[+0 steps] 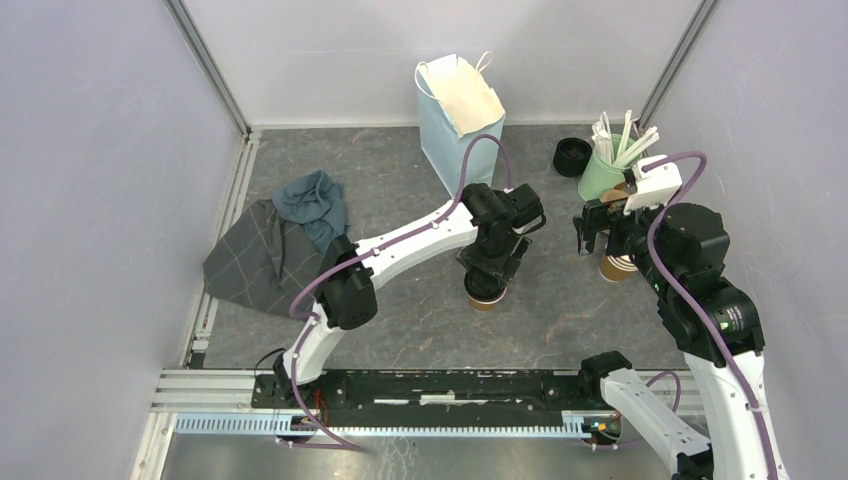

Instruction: Pack the takeout coffee

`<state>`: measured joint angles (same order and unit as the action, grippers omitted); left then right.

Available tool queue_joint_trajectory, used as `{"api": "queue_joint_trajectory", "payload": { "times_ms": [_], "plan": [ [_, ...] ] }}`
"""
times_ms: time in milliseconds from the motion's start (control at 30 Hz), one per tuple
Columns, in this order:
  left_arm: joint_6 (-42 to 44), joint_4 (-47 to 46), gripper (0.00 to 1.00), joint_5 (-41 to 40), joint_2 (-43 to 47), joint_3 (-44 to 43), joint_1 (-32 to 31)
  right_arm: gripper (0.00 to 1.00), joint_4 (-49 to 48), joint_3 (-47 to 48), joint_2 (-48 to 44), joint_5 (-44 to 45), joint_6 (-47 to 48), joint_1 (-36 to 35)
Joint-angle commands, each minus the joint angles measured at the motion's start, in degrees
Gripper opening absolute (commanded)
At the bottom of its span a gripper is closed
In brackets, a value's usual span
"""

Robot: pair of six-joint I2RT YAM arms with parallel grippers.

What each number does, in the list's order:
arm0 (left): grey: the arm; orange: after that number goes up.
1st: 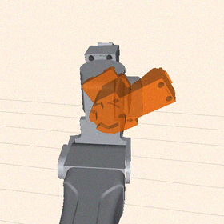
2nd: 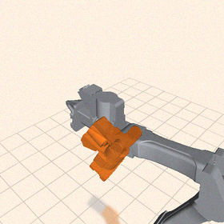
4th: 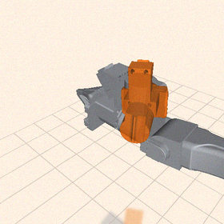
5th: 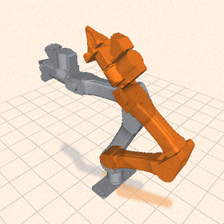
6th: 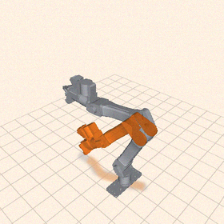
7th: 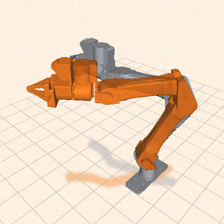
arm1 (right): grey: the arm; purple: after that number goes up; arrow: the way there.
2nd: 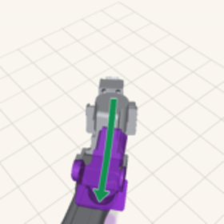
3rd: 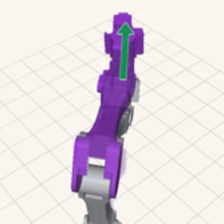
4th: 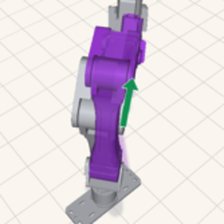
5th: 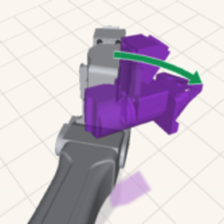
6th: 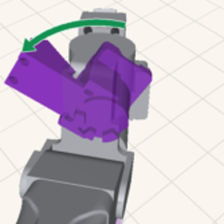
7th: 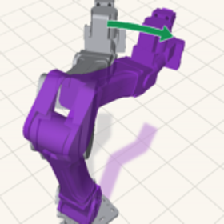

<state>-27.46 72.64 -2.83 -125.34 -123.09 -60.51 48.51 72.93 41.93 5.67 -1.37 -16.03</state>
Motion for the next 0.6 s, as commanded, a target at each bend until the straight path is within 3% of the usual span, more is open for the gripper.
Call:
{"api": "queue_joint_trajectory", "payload": {
  "times_ms": [0,333,567],
  "plan": [
    [2.85,0.23,0.71,0.46,-0.34,-2.48,-0.46,0.98,-2.38,-0.28,-0.54,1.18,0.81,-0.18],
    [2.95,0.40,0.75,0.89,-1.30,-3.22,-0.43,0.98,-2.46,-0.46,-0.71,1.13,0.92,-0.16],
    [2.88,0.31,0.85,0.23,-0.95,-3.71,-0.47,0.98,-2.47,-0.69,-0.72,1.05,0.85,-0.22]
  ]
}}
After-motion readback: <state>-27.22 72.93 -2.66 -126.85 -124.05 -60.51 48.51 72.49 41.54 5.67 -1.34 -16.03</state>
